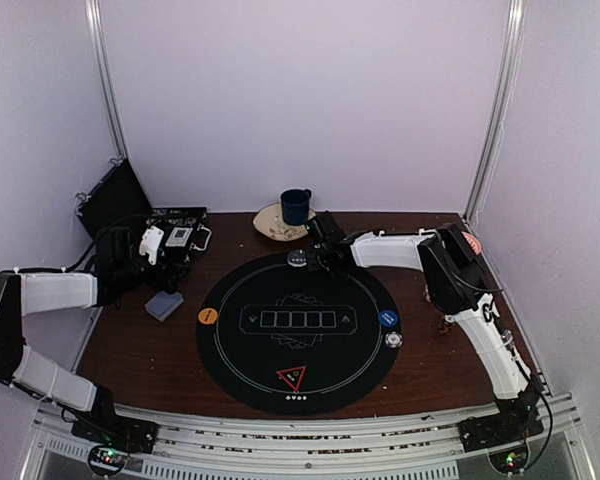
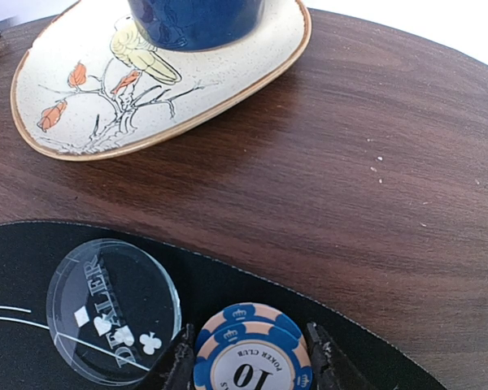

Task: Distribute texas hold em gaming equipment
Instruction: Place the poker chips pile in the dealer area.

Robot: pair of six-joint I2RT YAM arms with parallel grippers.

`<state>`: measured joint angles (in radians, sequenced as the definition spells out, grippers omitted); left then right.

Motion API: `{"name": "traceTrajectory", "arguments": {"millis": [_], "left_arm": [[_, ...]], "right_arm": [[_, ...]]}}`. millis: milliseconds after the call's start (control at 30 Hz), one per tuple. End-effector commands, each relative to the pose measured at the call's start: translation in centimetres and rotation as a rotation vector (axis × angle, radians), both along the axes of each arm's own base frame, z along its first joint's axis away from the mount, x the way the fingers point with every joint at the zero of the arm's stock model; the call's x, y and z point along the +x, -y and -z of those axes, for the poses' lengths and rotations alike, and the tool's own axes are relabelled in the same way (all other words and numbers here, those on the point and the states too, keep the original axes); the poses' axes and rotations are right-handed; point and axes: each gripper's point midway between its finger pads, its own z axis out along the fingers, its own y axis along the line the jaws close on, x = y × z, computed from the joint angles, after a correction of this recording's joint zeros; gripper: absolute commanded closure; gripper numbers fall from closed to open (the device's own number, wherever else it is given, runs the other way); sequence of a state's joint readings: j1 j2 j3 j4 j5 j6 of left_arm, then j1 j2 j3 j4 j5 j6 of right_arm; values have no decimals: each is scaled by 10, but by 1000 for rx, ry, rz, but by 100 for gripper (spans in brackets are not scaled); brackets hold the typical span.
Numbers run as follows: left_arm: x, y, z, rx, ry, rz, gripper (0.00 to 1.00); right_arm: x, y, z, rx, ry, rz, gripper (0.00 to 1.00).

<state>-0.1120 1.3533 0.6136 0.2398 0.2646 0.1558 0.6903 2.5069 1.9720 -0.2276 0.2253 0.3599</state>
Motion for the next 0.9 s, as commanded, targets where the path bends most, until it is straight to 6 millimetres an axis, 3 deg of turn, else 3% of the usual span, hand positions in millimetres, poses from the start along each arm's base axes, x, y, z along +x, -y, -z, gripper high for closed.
{"name": "traceTrajectory", "arguments": {"millis": [0,867], "left_arm": [[12,-2,-19,-6,66,-10,2],[12,-2,-18,-7,63,-9,2]], "right_arm": [[-8,-8,-22,5,16,-27,58],[-8,-1,-45,6,46,2,46]]}}
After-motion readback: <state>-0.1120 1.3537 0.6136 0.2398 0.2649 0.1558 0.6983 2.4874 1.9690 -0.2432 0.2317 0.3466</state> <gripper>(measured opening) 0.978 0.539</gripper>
